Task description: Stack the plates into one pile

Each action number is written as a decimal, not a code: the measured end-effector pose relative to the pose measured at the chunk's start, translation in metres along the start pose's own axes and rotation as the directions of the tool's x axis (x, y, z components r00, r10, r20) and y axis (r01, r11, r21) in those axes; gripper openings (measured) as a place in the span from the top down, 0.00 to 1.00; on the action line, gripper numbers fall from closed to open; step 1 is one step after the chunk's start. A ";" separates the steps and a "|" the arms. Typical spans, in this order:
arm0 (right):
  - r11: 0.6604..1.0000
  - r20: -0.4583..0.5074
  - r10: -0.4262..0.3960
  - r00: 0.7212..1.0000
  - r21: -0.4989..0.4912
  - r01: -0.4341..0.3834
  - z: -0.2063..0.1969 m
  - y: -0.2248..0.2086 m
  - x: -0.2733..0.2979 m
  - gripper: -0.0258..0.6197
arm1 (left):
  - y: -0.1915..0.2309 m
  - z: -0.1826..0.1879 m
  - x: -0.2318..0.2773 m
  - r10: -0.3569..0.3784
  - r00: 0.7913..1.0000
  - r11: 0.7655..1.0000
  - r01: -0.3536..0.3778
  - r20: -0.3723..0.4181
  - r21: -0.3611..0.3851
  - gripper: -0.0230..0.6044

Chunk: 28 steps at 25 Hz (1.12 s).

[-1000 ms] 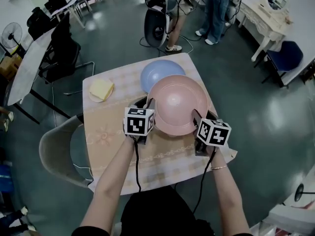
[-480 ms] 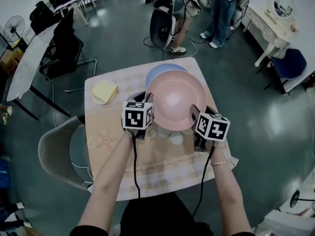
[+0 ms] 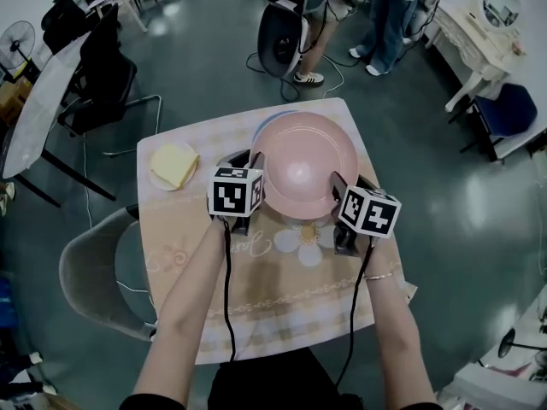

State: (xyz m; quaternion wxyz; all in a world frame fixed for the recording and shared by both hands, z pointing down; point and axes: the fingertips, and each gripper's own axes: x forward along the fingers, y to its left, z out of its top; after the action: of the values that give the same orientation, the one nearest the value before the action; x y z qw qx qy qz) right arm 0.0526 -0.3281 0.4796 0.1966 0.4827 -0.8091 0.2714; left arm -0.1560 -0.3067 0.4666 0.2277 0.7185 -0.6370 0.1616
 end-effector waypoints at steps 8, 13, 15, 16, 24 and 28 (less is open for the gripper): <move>1.000 -0.022 -0.017 1.000 -0.012 0.017 0.009 -0.012 0.038 0.63 | 0.012 0.005 0.039 -0.015 1.000 1.000 0.015 -0.013 -0.008 0.83; 1.000 -0.049 -0.022 0.999 -0.020 0.021 0.008 -0.015 0.058 0.63 | 0.020 0.017 0.056 -0.016 1.000 0.999 0.016 -0.011 -0.030 0.83; 1.000 -0.055 -0.024 0.998 -0.018 0.023 0.010 -0.018 0.064 0.63 | 0.021 0.022 0.062 -0.018 1.000 1.000 0.017 -0.011 -0.026 0.83; 1.000 -0.058 -0.025 0.998 -0.018 0.024 0.010 -0.019 0.066 0.63 | 0.022 0.024 0.065 -0.018 1.000 1.000 0.017 -0.013 -0.022 0.83; 0.997 -0.094 -0.041 0.995 -0.062 0.036 0.008 -0.023 0.085 0.63 | 0.030 0.007 0.082 -0.006 0.998 1.000 0.004 -0.057 -0.029 0.83; 0.995 -0.105 -0.052 0.993 -0.087 0.043 0.002 -0.020 0.093 0.63 | 0.037 -0.005 0.085 0.010 0.997 1.000 -0.011 -0.080 -0.010 0.83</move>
State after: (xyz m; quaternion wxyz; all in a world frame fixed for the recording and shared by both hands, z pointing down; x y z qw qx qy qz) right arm 0.0285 -0.3994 0.5372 0.2666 0.4779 -0.7964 0.2574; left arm -0.1805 -0.3785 0.5198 0.2559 0.7070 -0.6319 0.1882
